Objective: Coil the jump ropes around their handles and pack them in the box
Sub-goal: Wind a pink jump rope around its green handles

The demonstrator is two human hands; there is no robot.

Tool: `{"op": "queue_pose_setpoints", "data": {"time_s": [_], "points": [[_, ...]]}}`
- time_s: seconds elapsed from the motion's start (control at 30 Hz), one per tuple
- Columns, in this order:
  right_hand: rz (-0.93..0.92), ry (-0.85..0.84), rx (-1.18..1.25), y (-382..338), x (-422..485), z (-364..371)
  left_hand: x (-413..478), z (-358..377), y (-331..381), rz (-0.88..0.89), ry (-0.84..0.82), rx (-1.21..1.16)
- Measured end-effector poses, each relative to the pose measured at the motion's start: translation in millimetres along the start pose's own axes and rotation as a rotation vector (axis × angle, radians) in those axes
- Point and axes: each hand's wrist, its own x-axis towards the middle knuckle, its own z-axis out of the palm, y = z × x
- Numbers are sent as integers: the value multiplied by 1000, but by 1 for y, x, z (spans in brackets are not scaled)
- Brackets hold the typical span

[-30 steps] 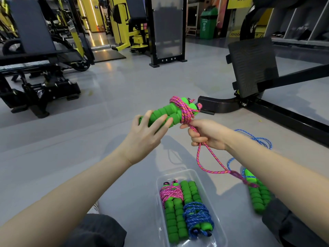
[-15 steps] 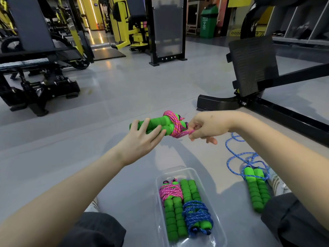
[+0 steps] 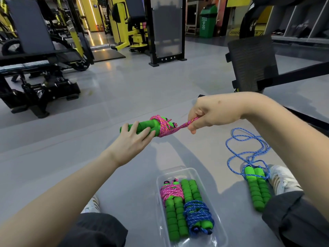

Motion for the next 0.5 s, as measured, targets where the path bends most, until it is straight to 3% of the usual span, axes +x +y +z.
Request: {"op": "queue_pose_setpoints", "data": {"time_s": [0.17, 0.3, 0.4, 0.5], "points": [[87, 134, 28, 29, -13, -18, 0, -10, 17, 156, 57, -12], [10, 305, 201, 50, -14, -16, 7, -23, 38, 305, 184, -69], [-3, 431, 352, 70, -10, -8, 24, -41, 57, 311, 317, -158], [90, 437, 460, 96, -4, 8, 39, -58, 62, 264, 421, -199]]}}
